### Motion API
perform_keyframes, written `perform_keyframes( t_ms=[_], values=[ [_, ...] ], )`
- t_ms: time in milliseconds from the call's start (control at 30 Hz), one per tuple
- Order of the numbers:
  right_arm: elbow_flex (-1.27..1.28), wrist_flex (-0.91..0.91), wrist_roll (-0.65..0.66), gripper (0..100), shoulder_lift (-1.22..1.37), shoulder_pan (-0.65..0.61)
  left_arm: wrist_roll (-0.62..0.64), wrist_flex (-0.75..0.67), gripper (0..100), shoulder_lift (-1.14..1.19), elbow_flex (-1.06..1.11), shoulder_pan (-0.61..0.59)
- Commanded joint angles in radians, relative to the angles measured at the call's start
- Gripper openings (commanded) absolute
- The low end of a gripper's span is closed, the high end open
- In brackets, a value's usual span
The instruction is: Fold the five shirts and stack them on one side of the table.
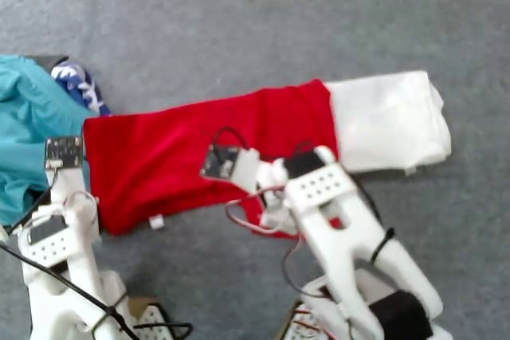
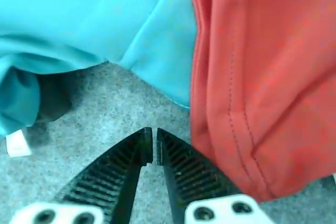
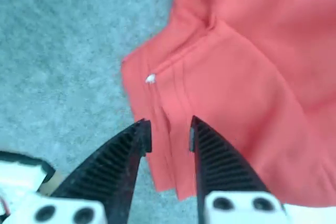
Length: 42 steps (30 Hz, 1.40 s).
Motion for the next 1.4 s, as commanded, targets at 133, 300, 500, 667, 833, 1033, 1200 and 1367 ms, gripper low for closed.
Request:
perform_keyframes(
  t_ms=[133, 300, 500, 667, 833, 1033, 1200, 1367],
  values=[
    [-0.001, -0.114, 0.006, 14.0, 0.133, 0.008, 0.005, -0.012, 5, -0.018, -0.005, -0.001],
    [-0.004, -0.152, 0.005, 4.7, 0.193, 0.009, 0.005, -0.012, 5, -0.018, -0.005, -0.001],
    [-0.004, -0.155, 0.011, 2.6, 0.205, 0.012, 0.005, -0.012, 5, -0.018, -0.005, -0.001],
    [-0.004, -0.172, 0.005, 2.3, 0.199, 0.014, 0.005, -0.012, 5, -0.018, -0.005, -0.001],
    [-0.005, -0.16, 0.005, 1.4, 0.197, 0.014, 0.005, -0.012, 5, -0.018, -0.005, -0.001],
    [-0.027, -0.074, 0.005, 1.4, 0.145, 0.012, 0.005, -0.014, 5, -0.018, -0.005, -0.004],
    [-0.03, 0.025, 0.008, 1.4, 0.005, 0.006, 0.005, -0.014, 5, -0.018, -0.007, -0.004],
    [-0.01, 0.021, 0.011, 1.5, -0.051, 0.008, 0.005, -0.014, 5, -0.018, -0.007, -0.001]
  ],
)
